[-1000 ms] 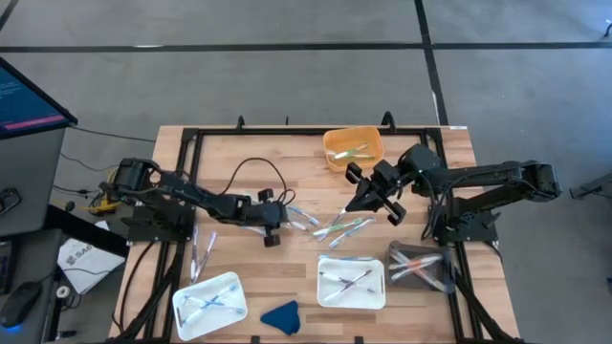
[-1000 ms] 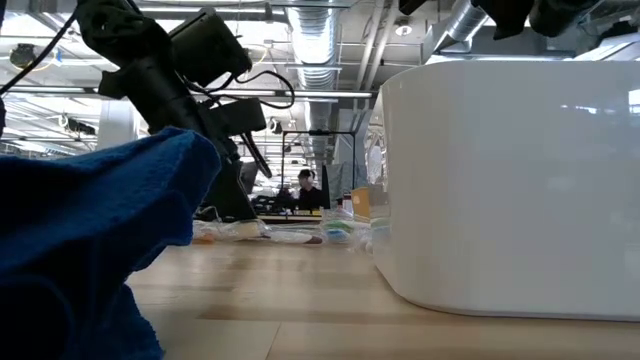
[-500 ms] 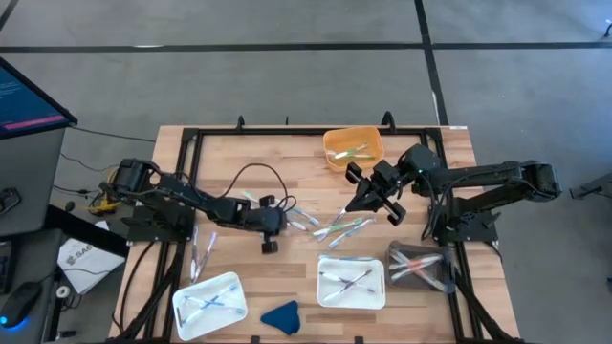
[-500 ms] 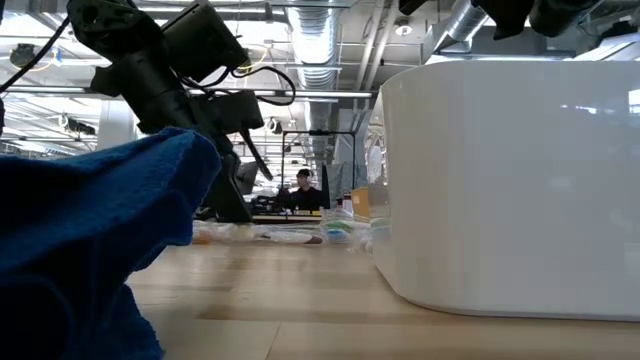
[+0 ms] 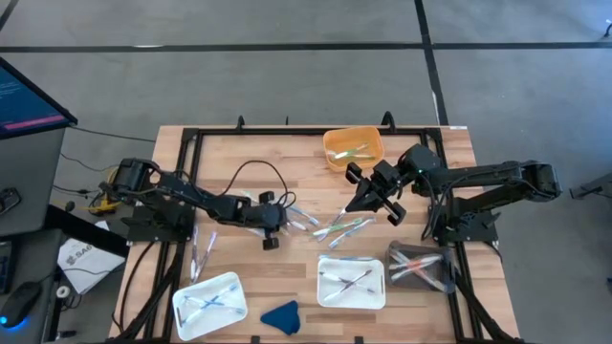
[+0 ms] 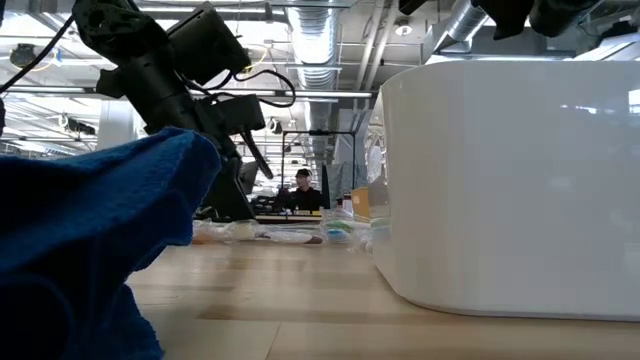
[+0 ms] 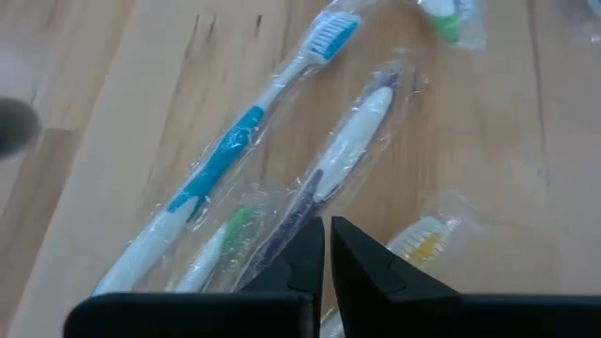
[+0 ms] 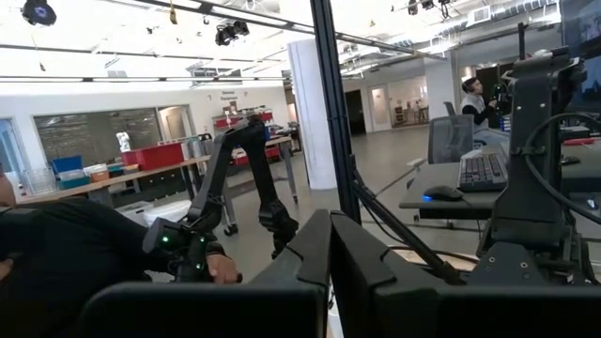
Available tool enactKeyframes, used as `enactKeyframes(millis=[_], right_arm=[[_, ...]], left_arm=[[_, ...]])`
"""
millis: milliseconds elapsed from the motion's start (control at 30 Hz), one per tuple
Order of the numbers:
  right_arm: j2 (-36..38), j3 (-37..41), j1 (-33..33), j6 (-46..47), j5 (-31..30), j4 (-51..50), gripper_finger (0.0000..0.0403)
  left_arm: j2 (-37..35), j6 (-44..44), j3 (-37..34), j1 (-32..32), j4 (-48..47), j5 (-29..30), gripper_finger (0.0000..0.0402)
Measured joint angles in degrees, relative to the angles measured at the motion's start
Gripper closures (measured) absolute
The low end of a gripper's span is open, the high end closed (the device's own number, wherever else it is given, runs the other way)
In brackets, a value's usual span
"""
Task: Pick & Place Toothbrushes
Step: Put the violet toothbrush into the right white bin
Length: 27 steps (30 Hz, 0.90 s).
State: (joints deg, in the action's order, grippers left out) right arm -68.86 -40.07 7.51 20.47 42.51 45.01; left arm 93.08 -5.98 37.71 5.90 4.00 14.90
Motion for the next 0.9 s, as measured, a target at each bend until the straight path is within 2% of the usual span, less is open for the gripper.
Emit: enactKeyframes(millis=[133,433,600,900], right_arm=[[0.0,0.0,0.0,0.0,0.0,0.0,0.0403],[0.0,0.0,0.0,0.0,0.0,0.0,0.0403],[0.0,0.0,0.0,0.0,0.0,0.0,0.0403],[0.0,0.0,0.0,0.0,-0.1,0.0,0.0403]], left_arm=[[0.0,0.0,0.0,-1.0,-0.1,-1.4,0.0371],[3.5,-0.3,0.2,-2.7,0.6,-1.4,0.0315],[4.5,-0.3,0.2,-2.9,0.9,-1.4,0.0313],[0.0,1.2,-0.1,-1.8,0.0,-0.2,0.0316]])
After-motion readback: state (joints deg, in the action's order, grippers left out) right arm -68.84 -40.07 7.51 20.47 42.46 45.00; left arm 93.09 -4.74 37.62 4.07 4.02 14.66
